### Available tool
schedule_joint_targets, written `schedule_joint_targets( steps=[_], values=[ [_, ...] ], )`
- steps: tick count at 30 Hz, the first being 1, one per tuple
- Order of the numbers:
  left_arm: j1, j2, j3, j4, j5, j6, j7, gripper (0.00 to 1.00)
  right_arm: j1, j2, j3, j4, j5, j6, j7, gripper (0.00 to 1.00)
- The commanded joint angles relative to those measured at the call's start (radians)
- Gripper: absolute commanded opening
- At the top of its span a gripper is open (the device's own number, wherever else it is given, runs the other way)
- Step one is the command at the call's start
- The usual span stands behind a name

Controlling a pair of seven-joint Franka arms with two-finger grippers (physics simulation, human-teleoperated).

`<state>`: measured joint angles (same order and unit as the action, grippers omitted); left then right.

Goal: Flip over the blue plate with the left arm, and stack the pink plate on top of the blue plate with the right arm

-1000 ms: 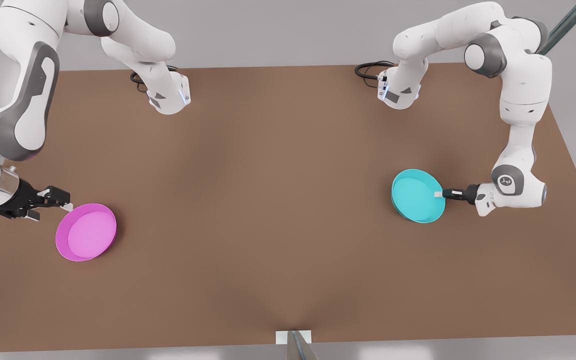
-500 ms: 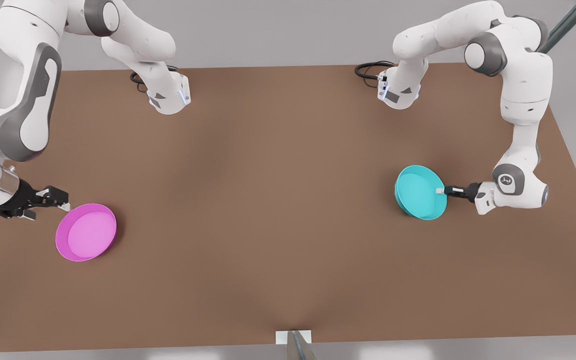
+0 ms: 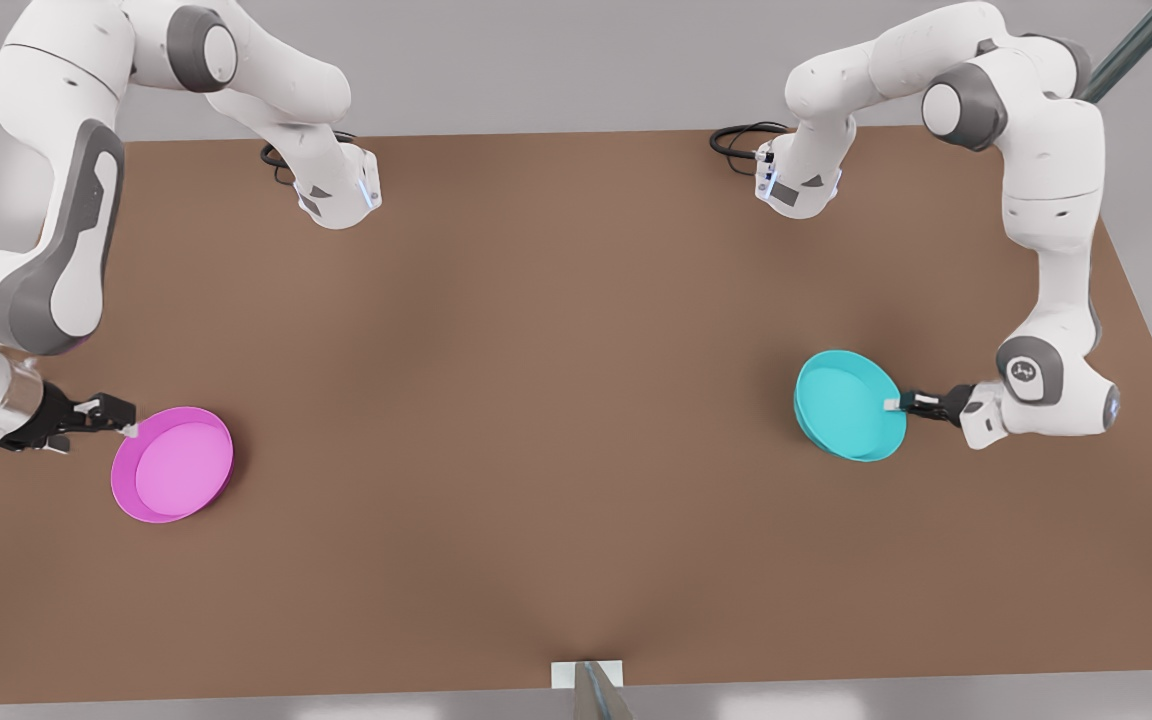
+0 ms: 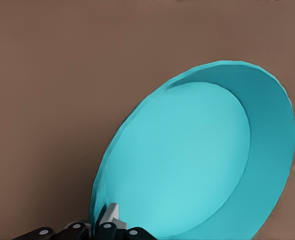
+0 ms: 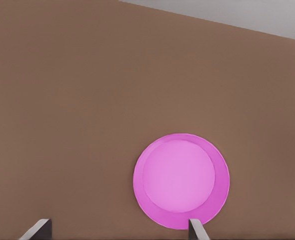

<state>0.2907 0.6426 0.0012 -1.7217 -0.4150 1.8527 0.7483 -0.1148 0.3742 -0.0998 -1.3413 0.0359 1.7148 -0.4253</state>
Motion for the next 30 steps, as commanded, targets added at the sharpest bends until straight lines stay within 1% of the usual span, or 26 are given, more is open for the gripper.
schedule_joint_targets(
  steps=[1, 2, 3, 4, 6, 8, 9, 11, 13, 20, 22, 26, 30],
  values=[
    [-0.005, 0.000, 0.000, 0.010, 0.008, -0.006, 0.000, 0.21, 0.006, 0.002, 0.000, 0.005, 0.001, 0.000, 0.000, 1.00],
    [-0.021, -0.001, 0.000, 0.027, 0.045, -0.006, -0.007, 0.21, 0.001, 0.006, -0.001, 0.017, -0.054, 0.005, 0.002, 1.00],
    [-0.042, -0.012, 0.000, 0.036, 0.090, -0.006, -0.007, 0.21, -0.055, 0.005, 0.006, 0.071, -0.027, -0.004, -0.013, 1.00],
    [-0.062, -0.023, 0.000, 0.037, 0.125, -0.004, -0.009, 0.21, -0.055, -0.014, 0.006, 0.083, -0.024, -0.032, -0.013, 1.00],
    [-0.099, -0.024, 0.000, 0.073, 0.197, -0.006, -0.026, 0.21, -0.054, -0.032, 0.008, 0.096, -0.028, -0.096, -0.017, 1.00],
    [-0.137, -0.035, 0.000, 0.093, 0.251, -0.007, -0.050, 0.21, -0.057, -0.017, 0.000, 0.074, 0.013, -0.095, -0.036, 1.00],
    [-0.156, -0.043, 0.000, 0.094, 0.255, -0.007, -0.063, 0.21, -0.043, -0.098, 0.000, 0.007, 0.007, -0.095, -0.027, 1.00],
    [-0.212, -0.066, 0.002, 0.094, 0.337, -0.009, -0.105, 0.21, -0.051, -0.262, -0.001, -0.196, 0.010, -0.081, -0.023, 1.00],
    [-0.275, -0.080, 0.002, 0.096, 0.421, -0.030, -0.181, 0.21, -0.046, -0.308, 0.000, -0.365, 0.009, 0.091, -0.026, 1.00],
    [-0.449, -0.078, 0.002, 0.163, 0.541, -0.142, -0.425, 0.21, -0.054, -0.308, 0.000, -0.369, 0.006, 0.097, -0.035, 1.00],
    [-0.498, -0.077, 0.002, 0.177, 0.607, -0.176, -0.483, 0.21, -0.054, -0.321, 0.000, -0.369, 0.006, 0.092, -0.035, 1.00],
    [-0.602, -0.066, 0.003, 0.221, 0.663, -0.273, -0.621, 0.21, -0.051, -0.321, 0.000, -0.383, -0.054, 0.104, -0.024, 1.00],
    [-0.700, -0.064, 0.003, 0.224, 0.849, -0.379, -0.684, 0.21, -0.046, -0.317, 0.000, -0.383, -0.074, 0.118, -0.023, 1.00]
  ],
)
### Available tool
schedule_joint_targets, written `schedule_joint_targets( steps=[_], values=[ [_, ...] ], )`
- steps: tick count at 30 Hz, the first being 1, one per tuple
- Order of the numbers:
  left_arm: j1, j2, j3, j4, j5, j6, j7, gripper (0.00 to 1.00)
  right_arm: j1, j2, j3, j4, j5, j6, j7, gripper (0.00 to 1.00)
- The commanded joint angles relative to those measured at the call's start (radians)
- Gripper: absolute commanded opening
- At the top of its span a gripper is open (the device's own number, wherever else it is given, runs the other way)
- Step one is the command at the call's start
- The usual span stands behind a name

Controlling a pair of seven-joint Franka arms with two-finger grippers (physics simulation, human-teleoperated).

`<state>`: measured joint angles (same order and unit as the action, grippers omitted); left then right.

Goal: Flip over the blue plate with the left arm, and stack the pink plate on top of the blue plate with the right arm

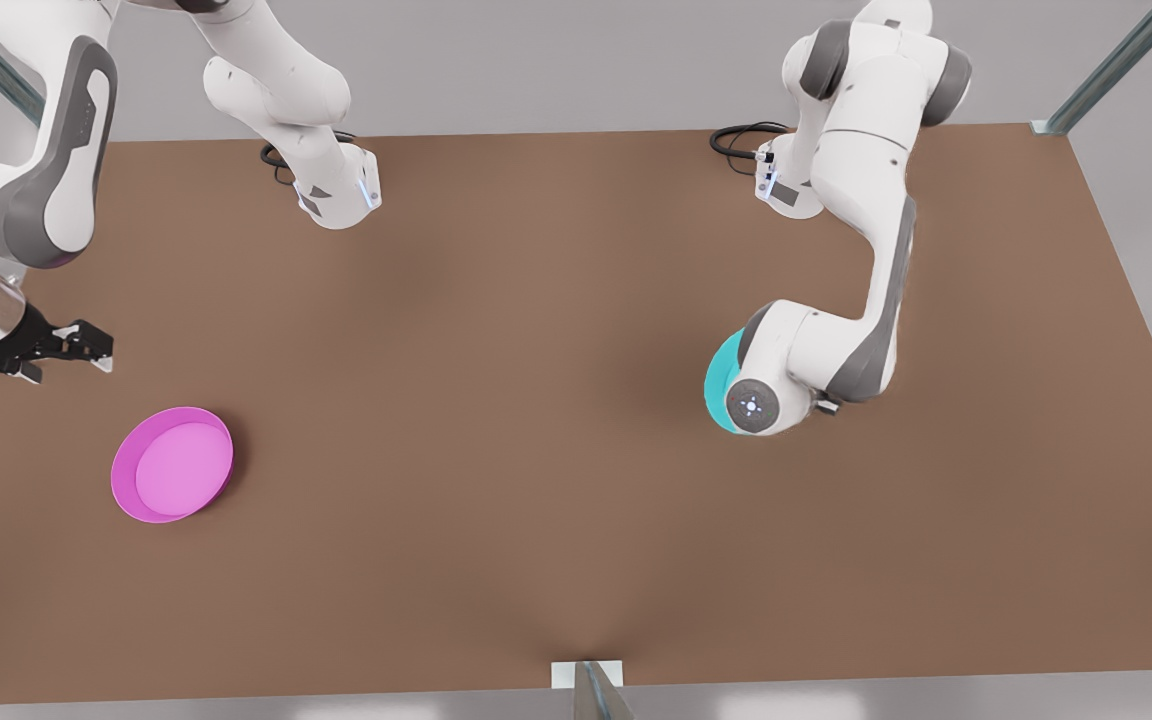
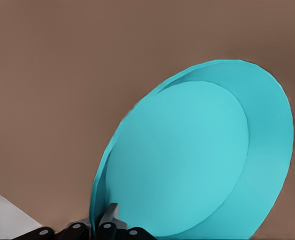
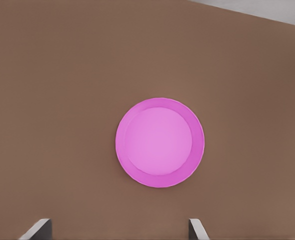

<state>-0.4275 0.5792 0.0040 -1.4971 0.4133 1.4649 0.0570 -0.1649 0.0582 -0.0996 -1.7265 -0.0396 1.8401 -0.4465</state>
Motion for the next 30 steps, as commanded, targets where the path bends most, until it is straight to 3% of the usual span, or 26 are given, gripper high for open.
schedule_joint_targets(
  steps=[1, 12, 20, 27, 30],
  values=[
    [-0.008, 0.002, 0.001, 0.000, 0.073, -0.011, -0.006, 0.21, 0.004, 0.000, 0.000, -0.002, 0.000, 0.001, 0.000, 1.00],
    [-0.215, 0.120, 0.007, 0.104, 0.410, -0.264, -0.166, 0.21, -0.031, 0.023, 0.000, -0.030, 0.011, 0.007, -0.001, 1.00],
    [-0.359, 0.218, 0.010, 0.136, 0.700, -0.347, -0.177, 0.21, -0.033, 0.049, 0.000, -0.042, 0.009, 0.011, 0.002, 1.00],
    [-0.470, 0.268, 0.010, 0.143, 0.730, -0.425, -0.204, 0.21, -0.058, 0.060, 0.000, -0.068, 0.011, 0.022, 0.003, 1.00],
    [-0.513, 0.341, 0.010, 0.222, 0.743, -0.480, -0.255, 0.21, -0.062, 0.063, 0.000, -0.076, 0.009, 0.022, 0.019, 1.00]
  ],
)
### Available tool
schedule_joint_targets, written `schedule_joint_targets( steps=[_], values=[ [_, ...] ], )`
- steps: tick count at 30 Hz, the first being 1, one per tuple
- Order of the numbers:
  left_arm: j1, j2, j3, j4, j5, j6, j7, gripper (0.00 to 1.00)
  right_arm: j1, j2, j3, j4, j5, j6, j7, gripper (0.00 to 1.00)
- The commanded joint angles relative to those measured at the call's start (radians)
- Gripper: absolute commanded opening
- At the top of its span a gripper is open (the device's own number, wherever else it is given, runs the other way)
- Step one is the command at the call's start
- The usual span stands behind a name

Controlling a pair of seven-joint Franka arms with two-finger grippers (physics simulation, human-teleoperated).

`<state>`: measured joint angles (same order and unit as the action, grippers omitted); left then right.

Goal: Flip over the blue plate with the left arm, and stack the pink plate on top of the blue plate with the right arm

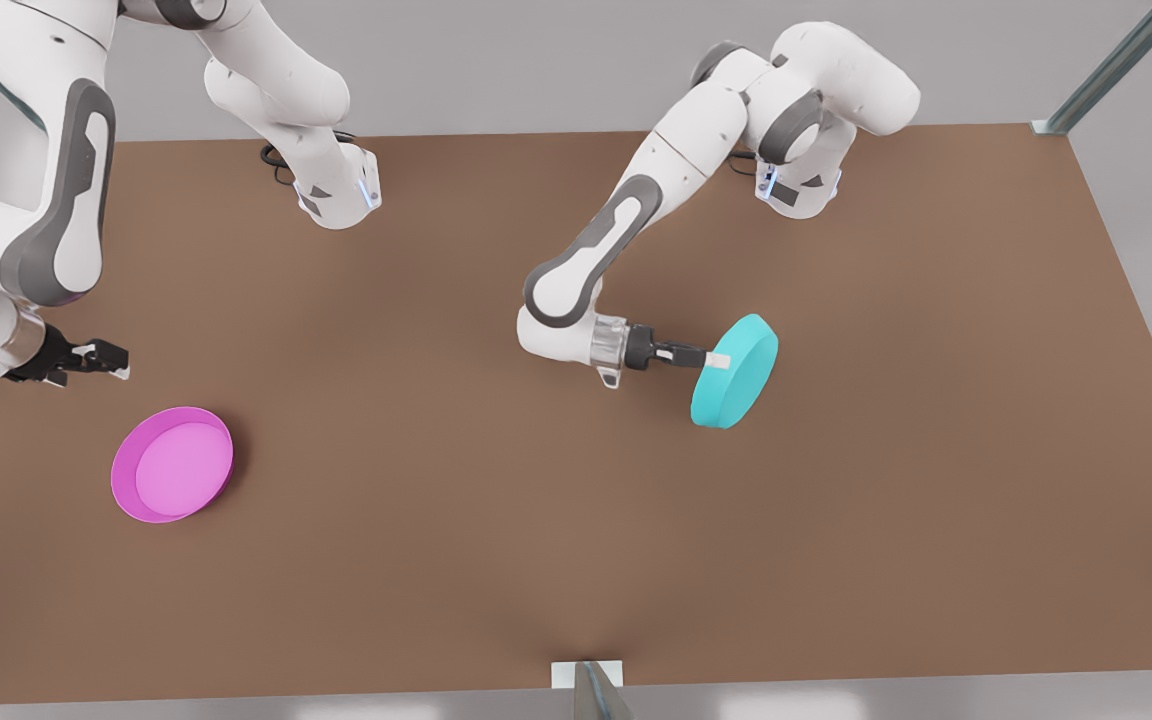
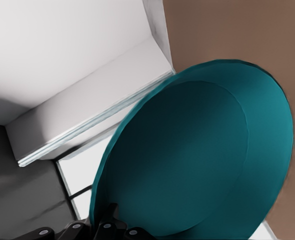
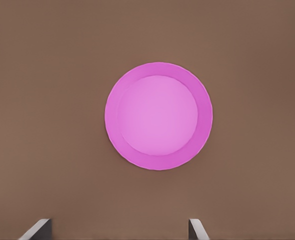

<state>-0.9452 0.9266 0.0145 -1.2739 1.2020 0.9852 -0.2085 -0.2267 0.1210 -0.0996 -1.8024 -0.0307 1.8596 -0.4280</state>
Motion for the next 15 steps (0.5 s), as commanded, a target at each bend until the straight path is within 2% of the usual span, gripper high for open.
schedule_joint_targets(
  steps=[1, 12, 15],
  values=[
    [-0.004, 0.003, 0.001, 0.001, -0.045, -0.002, -0.011, 0.21, -0.003, 0.000, 0.000, 0.000, -0.002, 0.000, 0.000, 1.00],
    [-0.115, 0.103, 0.005, 0.036, -0.035, -0.043, -0.115, 0.21, -0.008, 0.034, 0.000, 0.006, -0.009, 0.007, -0.002, 1.00],
    [-0.132, 0.153, 0.004, 0.087, -0.036, -0.074, -0.132, 0.21, -0.006, 0.034, 0.000, 0.002, -0.017, 0.036, -0.002, 1.00]
  ],
)
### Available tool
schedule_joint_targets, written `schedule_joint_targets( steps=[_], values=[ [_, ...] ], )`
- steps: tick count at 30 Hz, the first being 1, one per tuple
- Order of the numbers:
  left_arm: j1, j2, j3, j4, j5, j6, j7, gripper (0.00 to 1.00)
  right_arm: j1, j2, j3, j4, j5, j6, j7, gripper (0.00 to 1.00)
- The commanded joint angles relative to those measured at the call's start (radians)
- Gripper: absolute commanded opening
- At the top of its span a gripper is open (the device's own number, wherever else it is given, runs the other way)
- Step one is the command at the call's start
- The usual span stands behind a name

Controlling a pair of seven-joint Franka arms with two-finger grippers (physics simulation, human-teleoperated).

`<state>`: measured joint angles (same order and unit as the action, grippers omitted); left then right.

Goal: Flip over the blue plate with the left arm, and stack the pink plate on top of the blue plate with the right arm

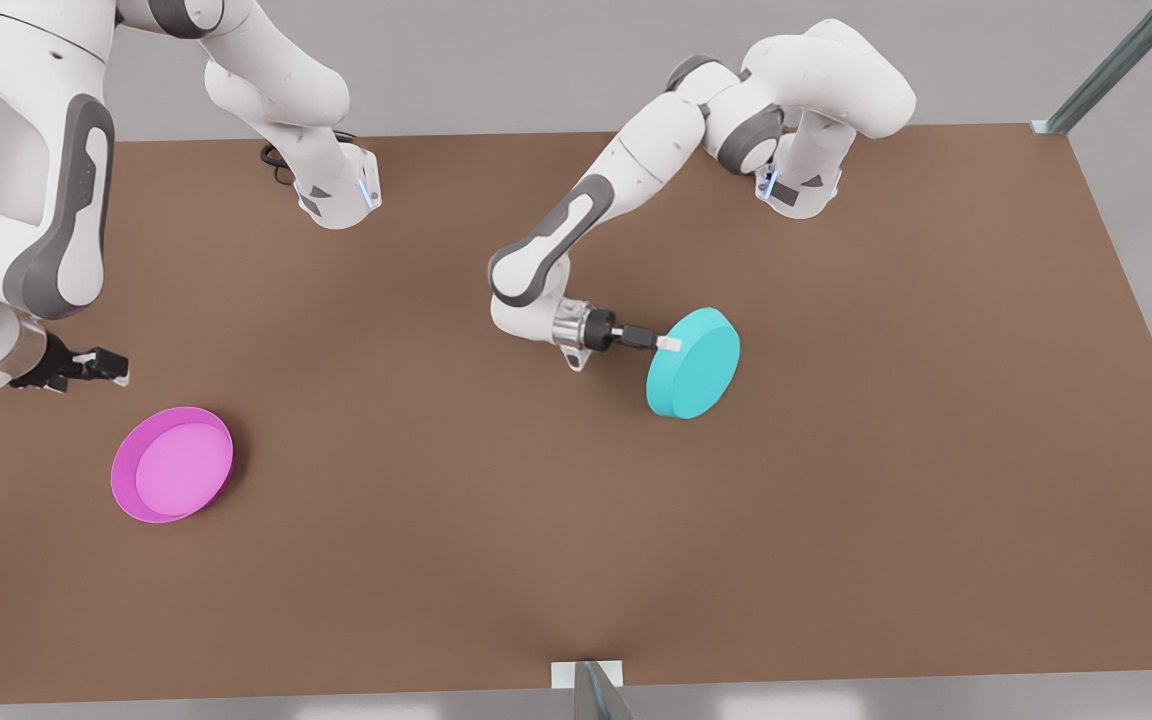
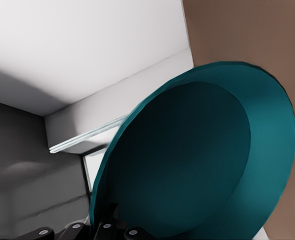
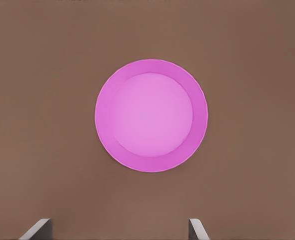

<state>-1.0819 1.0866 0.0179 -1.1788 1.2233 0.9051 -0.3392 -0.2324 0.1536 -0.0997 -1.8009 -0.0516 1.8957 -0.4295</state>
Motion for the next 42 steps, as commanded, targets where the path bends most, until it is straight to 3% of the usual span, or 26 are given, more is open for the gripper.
schedule_joint_targets(
  steps=[1, 12, 18, 19, 20, 33, 42],
  values=[
    [-0.001, 0.009, 0.002, 0.013, -0.056, -0.008, -0.003, 0.21, -0.002, 0.001, 0.000, 0.000, -0.001, 0.000, 0.000, 1.00],
    [-0.067, 0.104, 0.011, 0.149, -0.053, -0.045, -0.030, 0.21, -0.045, 0.018, 0.000, 0.000, 0.006, 0.009, -0.011, 1.00],
    [-0.081, 0.116, 0.008, 0.148, -0.045, -0.045, -0.044, 0.21, -0.045, 0.024, 0.000, -0.002, 0.007, -0.007, 0.107, 1.00],
    [-0.081, 0.119, 0.010, 0.148, -0.045, -0.045, -0.047, 0.29, -0.045, 0.024, 0.000, -0.005, 0.007, -0.009, 0.107, 1.00],
    [-0.079, 0.119, 0.008, 0.148, -0.045, -0.043, -0.060, 0.99, -0.044, 0.024, 0.003, -0.006, 0.007, -0.009, 0.107, 1.00],
    [-0.133, 0.151, 0.010, 0.162, -0.045, -0.063, -0.090, 1.00, -0.034, 0.044, 0.003, 0.003, 0.007, 0.002, 0.106, 1.00],
    [-0.131, 0.185, 0.010, 0.206, -0.001, 0.034, -0.093, 1.00, -0.042, 0.047, 0.003, 0.006, 0.007, 0.005, 0.106, 1.00]
  ],
)
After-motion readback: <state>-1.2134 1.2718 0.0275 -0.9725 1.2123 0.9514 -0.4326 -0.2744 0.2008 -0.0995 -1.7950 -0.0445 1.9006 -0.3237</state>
